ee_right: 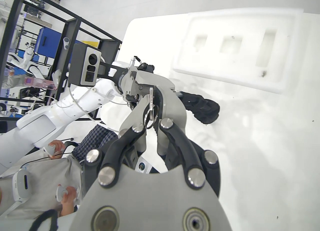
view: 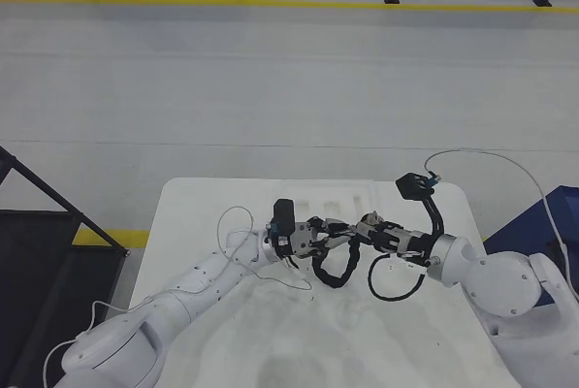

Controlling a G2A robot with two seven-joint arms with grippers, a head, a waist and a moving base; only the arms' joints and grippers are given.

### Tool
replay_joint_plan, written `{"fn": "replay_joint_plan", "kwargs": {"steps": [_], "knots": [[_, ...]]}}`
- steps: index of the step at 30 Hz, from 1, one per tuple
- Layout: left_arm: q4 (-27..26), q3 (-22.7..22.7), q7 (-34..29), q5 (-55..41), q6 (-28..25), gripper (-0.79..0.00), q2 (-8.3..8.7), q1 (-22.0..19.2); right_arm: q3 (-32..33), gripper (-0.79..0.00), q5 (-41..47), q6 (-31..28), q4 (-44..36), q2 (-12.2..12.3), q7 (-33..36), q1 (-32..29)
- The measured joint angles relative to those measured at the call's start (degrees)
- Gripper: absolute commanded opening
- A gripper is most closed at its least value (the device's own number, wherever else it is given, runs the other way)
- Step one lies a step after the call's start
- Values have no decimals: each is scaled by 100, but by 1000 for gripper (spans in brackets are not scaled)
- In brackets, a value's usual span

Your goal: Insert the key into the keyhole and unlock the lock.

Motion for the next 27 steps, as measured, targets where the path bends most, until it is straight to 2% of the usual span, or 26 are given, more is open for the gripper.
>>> {"fn": "replay_joint_plan", "kwargs": {"steps": [15, 16, 17, 18, 27], "knots": [[-137, 138, 130, -111, 130, -785, 115, -4, -55, -785, 203, -93, 139, -15, 137, 59], [-137, 150, 128, -113, 127, -785, 120, -8, -58, -643, 215, -95, 150, -15, 155, 68], [-138, 167, 125, -116, 124, -785, 125, -14, -62, -296, 230, -103, 167, -15, 187, 82], [-137, 180, 124, -119, 123, -785, 129, -18, -65, 0, 244, -112, 182, -15, 223, 96], [-24, 265, -27, -244, -27, -785, 167, -78, 119, 0, 203, -479, 311, 28, 569, 266]]}}
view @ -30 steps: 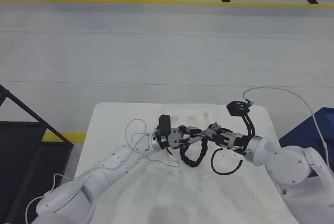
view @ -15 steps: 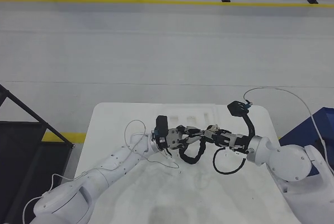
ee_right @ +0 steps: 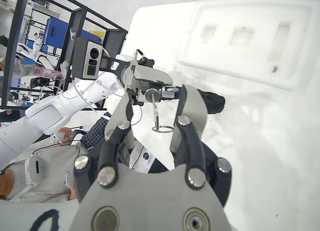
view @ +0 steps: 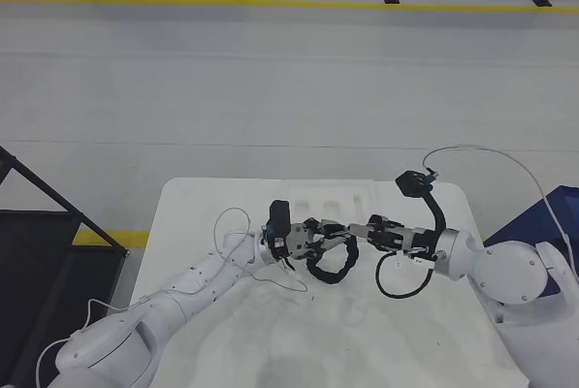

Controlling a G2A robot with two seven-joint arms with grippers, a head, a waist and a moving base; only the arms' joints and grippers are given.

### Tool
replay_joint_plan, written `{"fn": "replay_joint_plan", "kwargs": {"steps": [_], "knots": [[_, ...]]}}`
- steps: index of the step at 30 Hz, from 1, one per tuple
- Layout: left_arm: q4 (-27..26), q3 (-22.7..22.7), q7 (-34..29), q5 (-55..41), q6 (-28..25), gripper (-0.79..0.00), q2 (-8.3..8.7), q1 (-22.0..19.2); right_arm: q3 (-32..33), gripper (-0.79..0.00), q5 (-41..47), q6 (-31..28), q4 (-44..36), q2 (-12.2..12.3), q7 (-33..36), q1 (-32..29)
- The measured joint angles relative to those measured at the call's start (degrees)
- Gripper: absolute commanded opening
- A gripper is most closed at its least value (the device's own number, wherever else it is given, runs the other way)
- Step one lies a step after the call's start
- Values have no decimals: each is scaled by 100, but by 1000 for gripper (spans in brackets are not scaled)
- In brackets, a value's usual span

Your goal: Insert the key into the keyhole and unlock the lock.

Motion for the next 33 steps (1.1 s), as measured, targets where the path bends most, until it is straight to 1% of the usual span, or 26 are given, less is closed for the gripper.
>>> {"fn": "replay_joint_plan", "kwargs": {"steps": [1, 4, 8, 11, 15, 19, 22, 24, 27, 30, 33], "knots": [[9, 4, -38, -16, -38, -785, 6, -9, 22, 0, -58, -108, -1, 10, 53, 18], [46, 9, -230, -72, -229, -785, 31, -60, 78, 0, -349, -735, 1, 58, 355, 120], [56, -40, -648, -230, -649, -785, 84, -161, 167, 0, -717, -1890, 76, 129, 762, 233], [18, -131, -963, -491, -964, -785, 123, -199, 218, 0, -627, -2437, 160, 165, 1067, 276], [9, -268, -1344, -833, -1344, -785, 153, -221, 274, 0, -511, -2821, 220, 199, 1294, 315], [61, -391, -1565, -1098, -1563, -785, 136, -192, 284, 0, -494, -2842, 231, 203, 1310, 317], [115, -403, -1668, -1192, -1586, -785, 99, -170, 284, 0, -496, -2837, 228, 202, 1305, 314], [136, -382, -1797, -1279, -1583, -785, 63, -170, 290, 0, -612, -2843, 121, 202, 1146, 272], [148, -336, -2000, -1397, -1582, -785, 7, -198, 255, 0, -997, -3178, -11, 215, 824, 178], [139, -281, -2165, -1525, -1582, -785, -54, -231, 163, 0, -1320, -3709, 4, 233, 725, 153], [158, -253, -2299, -1642, -1582, -785, -110, -271, 83, 0, -1585, -3965, -6, 240, 613, 157]]}}
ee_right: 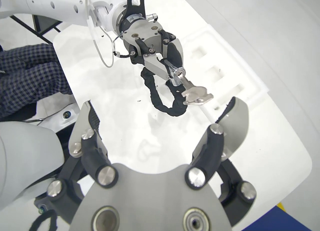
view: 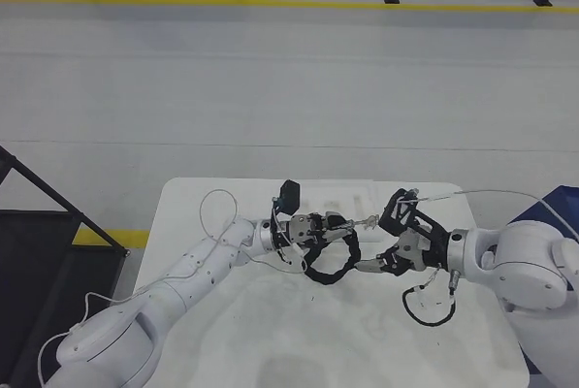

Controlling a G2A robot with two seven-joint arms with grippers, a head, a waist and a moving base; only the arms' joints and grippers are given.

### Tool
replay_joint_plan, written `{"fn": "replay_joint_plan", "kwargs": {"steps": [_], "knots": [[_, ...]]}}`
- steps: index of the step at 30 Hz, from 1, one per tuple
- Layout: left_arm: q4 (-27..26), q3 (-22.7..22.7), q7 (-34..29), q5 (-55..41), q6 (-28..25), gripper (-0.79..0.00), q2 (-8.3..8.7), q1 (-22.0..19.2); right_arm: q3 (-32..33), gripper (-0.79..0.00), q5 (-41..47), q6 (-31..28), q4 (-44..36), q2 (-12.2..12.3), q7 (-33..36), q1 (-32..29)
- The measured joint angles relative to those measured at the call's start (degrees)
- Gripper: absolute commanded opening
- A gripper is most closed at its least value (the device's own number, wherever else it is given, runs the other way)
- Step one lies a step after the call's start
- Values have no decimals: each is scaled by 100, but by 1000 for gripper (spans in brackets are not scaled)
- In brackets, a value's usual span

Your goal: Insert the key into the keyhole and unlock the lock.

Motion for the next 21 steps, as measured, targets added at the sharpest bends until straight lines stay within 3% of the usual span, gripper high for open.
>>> {"fn": "replay_joint_plan", "kwargs": {"steps": [21], "knots": [[141, 74, -112, 227, 0, -785, -251, -38, -382, 0, -415, -135, -26, 36, 14, 117]]}}
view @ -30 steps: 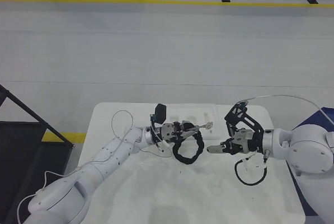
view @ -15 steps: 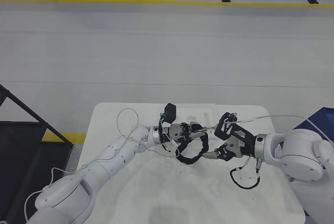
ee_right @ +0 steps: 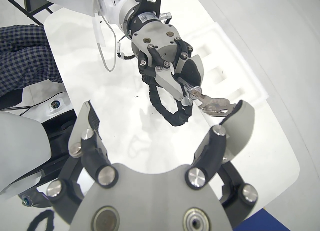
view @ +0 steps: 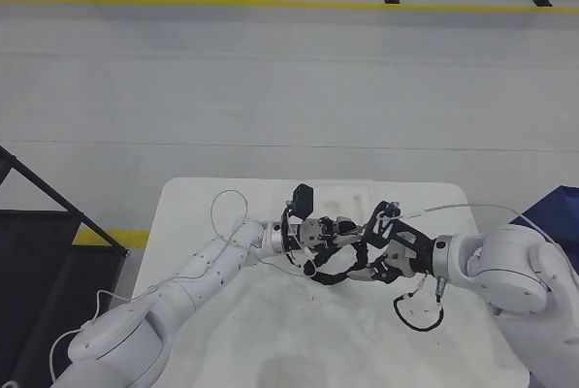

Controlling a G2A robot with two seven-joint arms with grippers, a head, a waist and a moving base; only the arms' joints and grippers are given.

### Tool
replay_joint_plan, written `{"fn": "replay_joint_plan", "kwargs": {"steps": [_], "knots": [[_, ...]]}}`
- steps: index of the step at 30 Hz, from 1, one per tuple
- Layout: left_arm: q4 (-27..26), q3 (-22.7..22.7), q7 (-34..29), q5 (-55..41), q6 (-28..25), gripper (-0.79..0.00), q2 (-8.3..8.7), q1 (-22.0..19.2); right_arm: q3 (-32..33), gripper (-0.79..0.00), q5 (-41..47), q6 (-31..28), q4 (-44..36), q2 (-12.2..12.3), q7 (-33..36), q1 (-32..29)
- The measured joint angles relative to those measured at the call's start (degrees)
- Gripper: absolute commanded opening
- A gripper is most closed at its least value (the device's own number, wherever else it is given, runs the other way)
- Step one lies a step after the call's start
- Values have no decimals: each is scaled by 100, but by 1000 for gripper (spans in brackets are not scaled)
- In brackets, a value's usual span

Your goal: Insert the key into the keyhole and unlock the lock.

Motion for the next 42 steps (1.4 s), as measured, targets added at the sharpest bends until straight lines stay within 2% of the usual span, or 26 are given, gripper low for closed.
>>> {"fn": "replay_joint_plan", "kwargs": {"steps": [4, 10, 19, 22, 29, 32, 33, 34, 36, 39, 42], "knots": [[30, 81, 31, 133, 0, -785, 25, -50, 195, 0, -98, -483, -9, 58, 62, 34], [-31, 311, 107, 161, 0, -785, 157, -160, 310, 0, -102, -1345, 167, 127, 10, 83], [-389, 773, -84, -76, 0, -785, 474, -521, 305, 0, -70, -1360, 196, 129, -3, 77], [-588, 994, -265, -229, 0, -785, 569, -671, 292, 0, -417, -1448, 99, 139, -131, 63], [-787, 1310, -630, -855, 0, -785, 735, -981, 312, 0, -1578, -2378, -7, 170, -1093, 34], [-848, 1385, -705, -1031, 0, -785, 777, -1008, 336, -135, -2036, -2643, -39, 180, -1477, -24], [-863, 1412, -731, -1071, 0, -785, 788, -1015, 336, -305, -2174, -2693, -51, 182, -1570, -38], [-874, 1437, -758, -1107, 0, -785, 798, -1024, 334, -397, -2306, -2730, -63, 184, -1662, -52], [-897, 1495, -818, -1190, 0, -785, 818, -1043, 310, -409, -2625, -2777, -88, 187, -1829, -79], [-948, 1572, -880, -1310, 0, -785, 838, -1065, 250, -517, -3025, -2765, -101, 189, -2003, -113], [-990, 1654, -937, -1401, 0, -785, 852, -1096, 174, -520, -3279, -2760, -97, 192, -2093, -137]]}}
